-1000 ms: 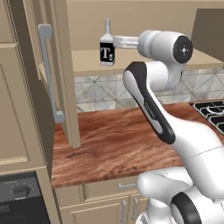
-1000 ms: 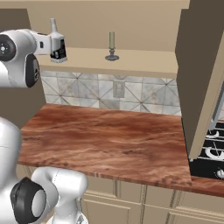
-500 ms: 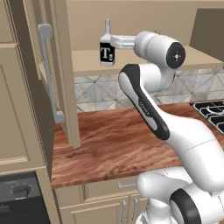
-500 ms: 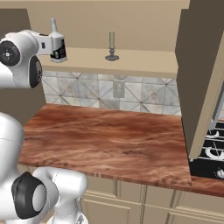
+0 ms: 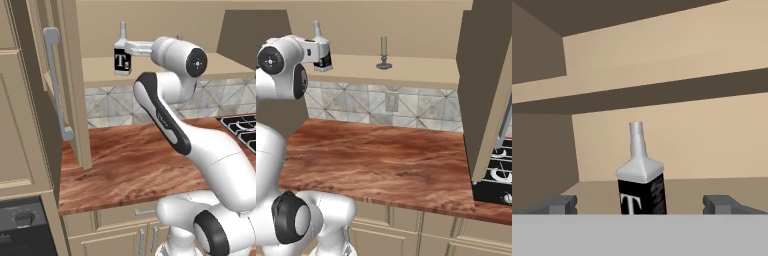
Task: Get the candle and the liquor from the cabinet and move them to the dining counter.
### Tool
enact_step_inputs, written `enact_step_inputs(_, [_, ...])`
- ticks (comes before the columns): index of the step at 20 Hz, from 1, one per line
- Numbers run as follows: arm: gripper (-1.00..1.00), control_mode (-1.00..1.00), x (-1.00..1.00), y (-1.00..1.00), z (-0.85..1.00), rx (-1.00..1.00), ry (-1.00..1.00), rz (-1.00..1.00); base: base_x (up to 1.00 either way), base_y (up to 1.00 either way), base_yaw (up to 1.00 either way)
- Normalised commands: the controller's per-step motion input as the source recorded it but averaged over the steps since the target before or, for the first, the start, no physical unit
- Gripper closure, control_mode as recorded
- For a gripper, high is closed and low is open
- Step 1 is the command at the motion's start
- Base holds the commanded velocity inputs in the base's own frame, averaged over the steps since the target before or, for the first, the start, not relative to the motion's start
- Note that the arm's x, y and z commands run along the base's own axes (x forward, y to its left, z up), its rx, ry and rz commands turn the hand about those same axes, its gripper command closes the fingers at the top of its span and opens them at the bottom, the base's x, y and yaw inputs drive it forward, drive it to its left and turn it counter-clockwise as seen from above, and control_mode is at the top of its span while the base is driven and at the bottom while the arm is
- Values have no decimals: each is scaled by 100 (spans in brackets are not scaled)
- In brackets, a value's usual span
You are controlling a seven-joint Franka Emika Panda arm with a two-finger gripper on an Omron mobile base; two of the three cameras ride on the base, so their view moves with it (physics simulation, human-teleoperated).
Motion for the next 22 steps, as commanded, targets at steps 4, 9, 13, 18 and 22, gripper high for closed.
enact_step_inputs(4, [-100,-100,19,1,0,0,8,0,0,0,0])
enact_step_inputs(9, [-100,-100,27,3,0,-1,9,0,0,0,0])
enact_step_inputs(13, [-100,-100,31,0,1,0,5,0,0,0,0])
enact_step_inputs(18, [-100,-100,32,9,16,-1,0,0,0,0,0])
enact_step_inputs(22, [-100,-100,18,3,22,0,-4,0,0,0,0])
